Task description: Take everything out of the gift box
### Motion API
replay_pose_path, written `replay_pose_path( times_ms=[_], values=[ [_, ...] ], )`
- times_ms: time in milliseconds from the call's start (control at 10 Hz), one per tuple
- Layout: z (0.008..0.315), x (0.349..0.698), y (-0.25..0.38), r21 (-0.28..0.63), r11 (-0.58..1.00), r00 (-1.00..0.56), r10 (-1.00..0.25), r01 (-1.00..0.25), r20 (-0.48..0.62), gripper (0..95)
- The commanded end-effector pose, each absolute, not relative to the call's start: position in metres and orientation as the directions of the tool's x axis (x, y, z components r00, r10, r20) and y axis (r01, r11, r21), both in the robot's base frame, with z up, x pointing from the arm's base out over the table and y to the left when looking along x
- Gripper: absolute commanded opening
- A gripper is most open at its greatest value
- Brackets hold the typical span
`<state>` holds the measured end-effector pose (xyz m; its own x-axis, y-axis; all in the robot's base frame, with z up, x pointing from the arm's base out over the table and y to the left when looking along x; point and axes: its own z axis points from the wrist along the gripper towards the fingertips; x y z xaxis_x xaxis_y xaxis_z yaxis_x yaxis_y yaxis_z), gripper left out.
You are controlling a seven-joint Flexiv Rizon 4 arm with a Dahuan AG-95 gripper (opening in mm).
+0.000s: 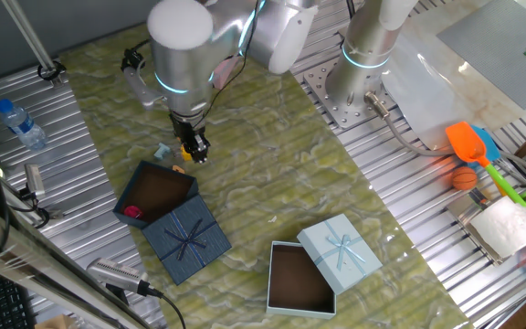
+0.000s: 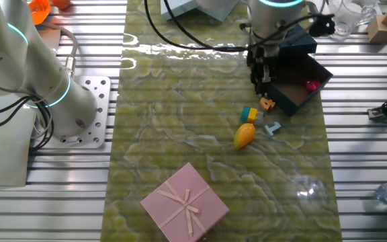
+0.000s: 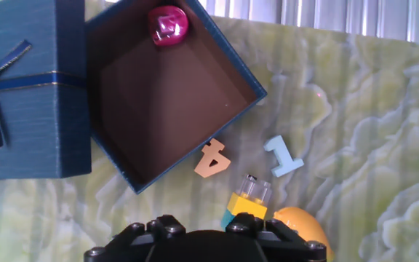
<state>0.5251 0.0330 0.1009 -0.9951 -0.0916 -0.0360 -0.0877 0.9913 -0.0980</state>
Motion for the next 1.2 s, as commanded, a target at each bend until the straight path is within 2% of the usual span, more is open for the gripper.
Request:
replay_pose_path(
  times_ms=[100,200,600,800,1200],
  values=[
    [0.1,0.526,0.033,-0.077,0.994,-0.996,-0.079,-0.076,-0.037,19.0],
    [0.1,0.526,0.033,-0.077,0.994,-0.997,-0.074,-0.071,-0.036,0.0],
    [0.102,0.527,0.033,-0.058,0.996,-0.996,-0.065,-0.062,-0.061,0.0],
    [0.118,0.526,0.032,0.019,0.998,-0.996,-0.061,-0.062,-0.061,0.0],
    [0.134,0.524,0.028,0.021,1.0,-0.998,-0.019,-0.021,-0.064,0.0]
  ],
)
